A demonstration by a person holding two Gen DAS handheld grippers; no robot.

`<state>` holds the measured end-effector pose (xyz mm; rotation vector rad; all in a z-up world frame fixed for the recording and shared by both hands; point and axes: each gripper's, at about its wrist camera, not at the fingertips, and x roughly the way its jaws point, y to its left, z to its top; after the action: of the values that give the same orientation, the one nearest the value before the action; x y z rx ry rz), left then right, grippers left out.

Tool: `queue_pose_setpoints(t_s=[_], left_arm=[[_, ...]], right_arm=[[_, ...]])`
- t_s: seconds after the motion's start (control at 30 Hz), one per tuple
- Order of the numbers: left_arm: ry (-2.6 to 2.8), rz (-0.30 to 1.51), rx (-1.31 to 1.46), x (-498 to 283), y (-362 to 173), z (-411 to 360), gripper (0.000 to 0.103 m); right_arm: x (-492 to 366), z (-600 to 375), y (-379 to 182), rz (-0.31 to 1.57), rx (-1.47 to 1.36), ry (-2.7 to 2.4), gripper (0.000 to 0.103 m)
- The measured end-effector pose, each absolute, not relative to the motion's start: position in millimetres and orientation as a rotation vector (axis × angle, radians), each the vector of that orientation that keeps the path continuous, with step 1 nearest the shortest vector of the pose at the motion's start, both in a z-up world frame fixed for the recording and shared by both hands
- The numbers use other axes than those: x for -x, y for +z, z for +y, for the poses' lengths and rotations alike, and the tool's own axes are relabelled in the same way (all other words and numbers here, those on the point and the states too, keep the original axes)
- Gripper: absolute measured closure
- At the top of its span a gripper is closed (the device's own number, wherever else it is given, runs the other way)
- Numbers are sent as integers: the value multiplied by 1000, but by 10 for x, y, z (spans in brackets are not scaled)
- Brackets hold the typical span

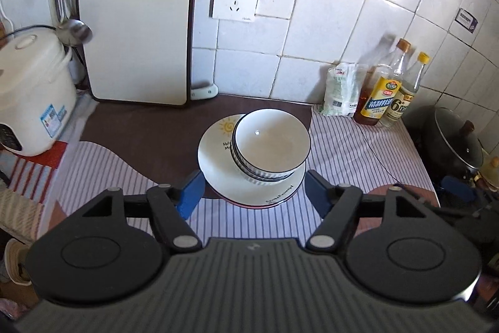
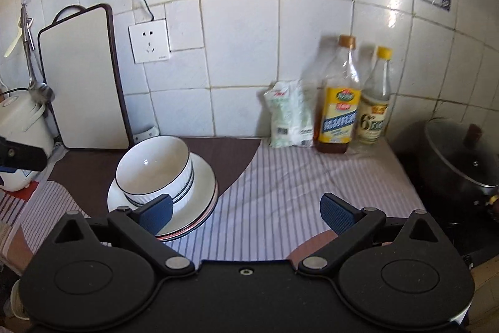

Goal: Organize plates and bowls

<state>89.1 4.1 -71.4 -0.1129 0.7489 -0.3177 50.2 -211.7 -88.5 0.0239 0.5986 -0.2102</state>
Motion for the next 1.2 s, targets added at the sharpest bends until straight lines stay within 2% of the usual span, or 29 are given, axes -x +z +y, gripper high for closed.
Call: queue_pose_setpoints(t_s=[0.37,0.43,0.7,1.2], left_arm=[[-326,738,69,-433,-645,27,21],[-316,711,58,-369,-603,52,15],[-275,664,40,-97,-507,144,7],[-268,688,-26,368,-470,149,7]], right_arm=[[-93,-1981,-537,595,4,-172,0],[-40,-1964,-505,611,5,-181,0],[185,-1974,-403,631,-1,-238,0],[617,-1967,-238,635,-39,-227,0]])
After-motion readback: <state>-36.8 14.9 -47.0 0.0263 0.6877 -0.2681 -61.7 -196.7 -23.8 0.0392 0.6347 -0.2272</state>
